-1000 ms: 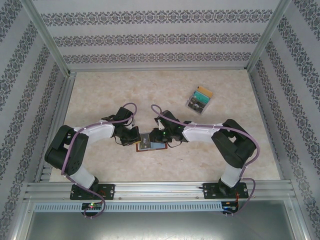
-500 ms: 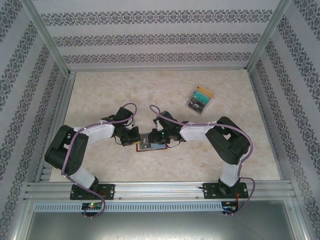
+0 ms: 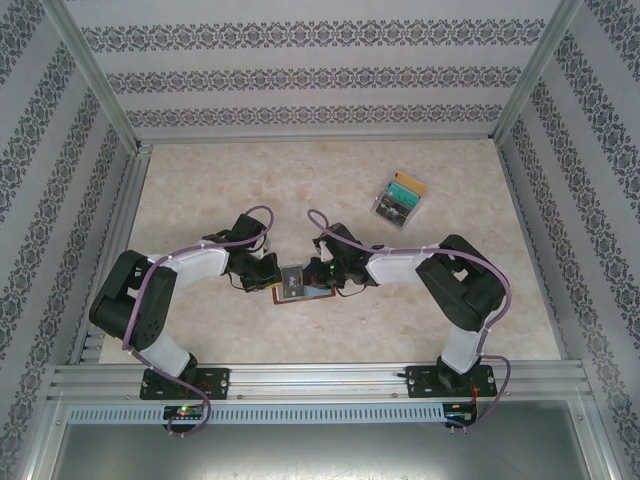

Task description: Take the credit cards out of the card holder

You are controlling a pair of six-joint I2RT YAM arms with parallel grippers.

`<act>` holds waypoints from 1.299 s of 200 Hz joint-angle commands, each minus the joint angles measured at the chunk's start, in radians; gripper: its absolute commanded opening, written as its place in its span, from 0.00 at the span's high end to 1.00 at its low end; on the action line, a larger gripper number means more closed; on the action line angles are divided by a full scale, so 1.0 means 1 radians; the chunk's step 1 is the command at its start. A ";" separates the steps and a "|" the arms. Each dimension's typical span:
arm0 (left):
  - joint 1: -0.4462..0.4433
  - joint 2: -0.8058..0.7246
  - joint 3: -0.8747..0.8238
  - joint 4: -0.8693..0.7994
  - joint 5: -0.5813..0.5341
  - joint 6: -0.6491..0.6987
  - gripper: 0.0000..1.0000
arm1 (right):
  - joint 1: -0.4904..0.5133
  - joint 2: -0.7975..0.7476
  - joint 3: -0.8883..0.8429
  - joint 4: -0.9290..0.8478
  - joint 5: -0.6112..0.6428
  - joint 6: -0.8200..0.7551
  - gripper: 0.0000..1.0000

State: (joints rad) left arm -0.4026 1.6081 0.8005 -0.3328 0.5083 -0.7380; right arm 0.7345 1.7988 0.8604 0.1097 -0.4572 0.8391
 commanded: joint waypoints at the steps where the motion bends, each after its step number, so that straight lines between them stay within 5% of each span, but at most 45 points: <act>1: 0.007 -0.013 -0.013 -0.033 -0.011 0.014 0.95 | -0.013 -0.025 -0.020 0.006 0.005 0.000 1.00; 32: 0.008 -0.013 -0.013 -0.033 -0.012 0.017 0.95 | -0.012 -0.016 -0.014 0.015 0.002 0.002 1.00; 42: 0.007 -0.006 -0.015 -0.029 -0.009 0.019 0.95 | -0.011 -0.007 -0.005 0.015 -0.005 0.002 0.90; 69: 0.007 0.010 -0.015 -0.026 -0.001 0.020 0.97 | -0.011 0.022 0.011 0.033 -0.026 0.007 0.85; 163: 0.006 0.013 -0.017 -0.020 0.010 0.025 1.00 | -0.017 0.071 0.009 0.118 -0.063 0.040 0.81; 179: 0.006 0.018 -0.016 -0.017 0.013 0.025 1.00 | -0.016 0.074 0.012 0.119 -0.070 0.040 0.82; 200: 0.006 0.019 -0.013 -0.021 0.014 0.026 1.00 | -0.021 0.071 0.009 0.116 -0.067 0.040 1.00; 260: 0.006 0.016 -0.003 -0.044 0.005 0.043 1.00 | -0.107 -0.024 -0.071 0.074 -0.070 -0.020 1.00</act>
State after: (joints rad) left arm -0.4026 1.6093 0.8005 -0.3328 0.5159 -0.7258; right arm 0.6716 1.8297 0.8299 0.2218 -0.5419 0.8661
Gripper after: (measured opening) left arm 0.051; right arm 0.064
